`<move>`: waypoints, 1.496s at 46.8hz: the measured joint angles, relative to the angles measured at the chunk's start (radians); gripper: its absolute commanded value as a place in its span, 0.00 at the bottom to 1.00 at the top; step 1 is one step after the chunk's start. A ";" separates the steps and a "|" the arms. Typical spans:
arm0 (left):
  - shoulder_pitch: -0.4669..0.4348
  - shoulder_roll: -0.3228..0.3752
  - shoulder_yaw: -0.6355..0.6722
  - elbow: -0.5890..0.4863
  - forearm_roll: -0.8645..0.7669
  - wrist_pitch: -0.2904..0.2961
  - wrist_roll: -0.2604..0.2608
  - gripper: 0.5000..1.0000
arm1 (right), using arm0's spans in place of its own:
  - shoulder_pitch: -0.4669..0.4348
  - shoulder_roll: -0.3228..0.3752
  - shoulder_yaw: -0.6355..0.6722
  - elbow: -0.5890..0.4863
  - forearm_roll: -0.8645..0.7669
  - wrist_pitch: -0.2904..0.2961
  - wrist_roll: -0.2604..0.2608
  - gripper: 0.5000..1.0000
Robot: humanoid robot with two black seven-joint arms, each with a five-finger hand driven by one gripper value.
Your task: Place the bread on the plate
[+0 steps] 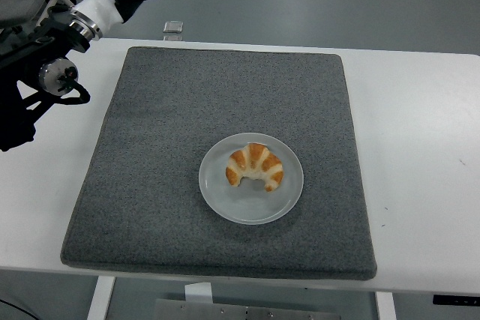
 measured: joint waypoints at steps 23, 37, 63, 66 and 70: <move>-0.014 0.009 -0.019 0.466 -0.182 -0.216 0.000 0.97 | -0.001 0.000 -0.002 0.012 0.000 0.003 0.000 0.86; 0.012 0.000 -0.009 0.472 -0.207 -0.314 -0.002 0.98 | 0.000 0.000 -0.001 0.010 0.001 0.002 0.000 0.86; 0.053 -0.180 -0.004 0.459 -0.192 -0.320 -0.004 0.98 | 0.000 0.000 0.001 0.013 0.001 -0.008 0.000 0.86; 0.053 -0.185 -0.002 0.460 -0.192 -0.318 -0.004 0.98 | 0.000 0.000 0.000 0.013 0.002 -0.009 0.000 0.86; 0.056 -0.187 -0.002 0.460 -0.192 -0.318 -0.004 0.98 | 0.000 0.000 -0.001 0.013 0.003 -0.009 -0.001 0.86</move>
